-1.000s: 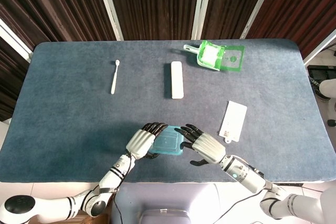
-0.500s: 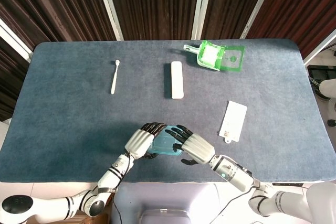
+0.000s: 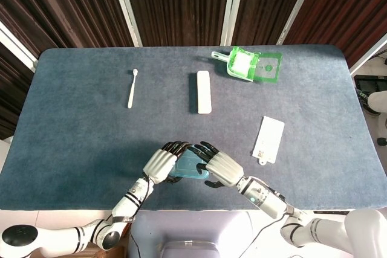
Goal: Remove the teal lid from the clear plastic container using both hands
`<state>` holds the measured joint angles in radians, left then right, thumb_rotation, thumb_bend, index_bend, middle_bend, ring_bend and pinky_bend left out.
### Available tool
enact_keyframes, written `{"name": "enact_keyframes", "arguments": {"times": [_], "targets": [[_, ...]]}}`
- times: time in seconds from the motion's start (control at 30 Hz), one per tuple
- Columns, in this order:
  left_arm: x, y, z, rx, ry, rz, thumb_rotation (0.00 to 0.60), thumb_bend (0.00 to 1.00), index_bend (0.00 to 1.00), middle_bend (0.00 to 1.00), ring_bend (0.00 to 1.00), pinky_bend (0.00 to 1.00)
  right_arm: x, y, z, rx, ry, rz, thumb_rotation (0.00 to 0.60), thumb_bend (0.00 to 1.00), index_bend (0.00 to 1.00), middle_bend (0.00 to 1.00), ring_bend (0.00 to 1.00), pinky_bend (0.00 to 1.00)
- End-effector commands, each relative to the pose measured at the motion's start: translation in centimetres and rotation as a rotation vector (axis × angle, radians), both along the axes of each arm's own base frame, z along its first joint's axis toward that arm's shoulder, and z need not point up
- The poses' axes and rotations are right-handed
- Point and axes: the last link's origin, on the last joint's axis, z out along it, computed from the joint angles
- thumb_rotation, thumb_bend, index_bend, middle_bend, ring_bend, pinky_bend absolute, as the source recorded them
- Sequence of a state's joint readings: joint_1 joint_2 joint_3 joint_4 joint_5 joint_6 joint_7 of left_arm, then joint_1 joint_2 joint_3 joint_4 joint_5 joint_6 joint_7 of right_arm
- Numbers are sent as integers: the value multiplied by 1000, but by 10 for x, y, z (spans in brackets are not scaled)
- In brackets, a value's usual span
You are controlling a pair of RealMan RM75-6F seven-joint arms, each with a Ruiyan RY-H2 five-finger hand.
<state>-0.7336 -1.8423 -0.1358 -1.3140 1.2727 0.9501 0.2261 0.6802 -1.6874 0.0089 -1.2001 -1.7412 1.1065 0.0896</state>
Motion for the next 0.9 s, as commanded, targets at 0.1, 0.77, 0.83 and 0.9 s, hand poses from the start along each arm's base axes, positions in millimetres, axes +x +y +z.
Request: {"name": "enact_keyframes", "arguments": {"times": [0.1, 0.77, 0.83, 0.9], "targets": [[-1, -1, 0, 1, 5, -4, 600, 282, 0, 669, 468, 488, 3, 0, -1, -10, 1, 7, 600, 354, 652, 76, 0, 0], [-4, -1, 1, -6, 6, -2, 600, 282, 0, 675, 475, 495, 9, -2, -2, -12, 14, 7, 600, 400, 666, 77, 0, 0], [-4, -1, 1, -4, 7, -2, 600, 282, 0, 675, 475, 496, 9, -2, -1, -12, 12, 9, 600, 400, 665, 77, 0, 0], [-4, -1, 0, -3, 7, -3, 600, 283, 0, 678, 476, 498, 10, -2, -1, -13, 9, 9, 600, 400, 665, 77, 0, 0]]}}
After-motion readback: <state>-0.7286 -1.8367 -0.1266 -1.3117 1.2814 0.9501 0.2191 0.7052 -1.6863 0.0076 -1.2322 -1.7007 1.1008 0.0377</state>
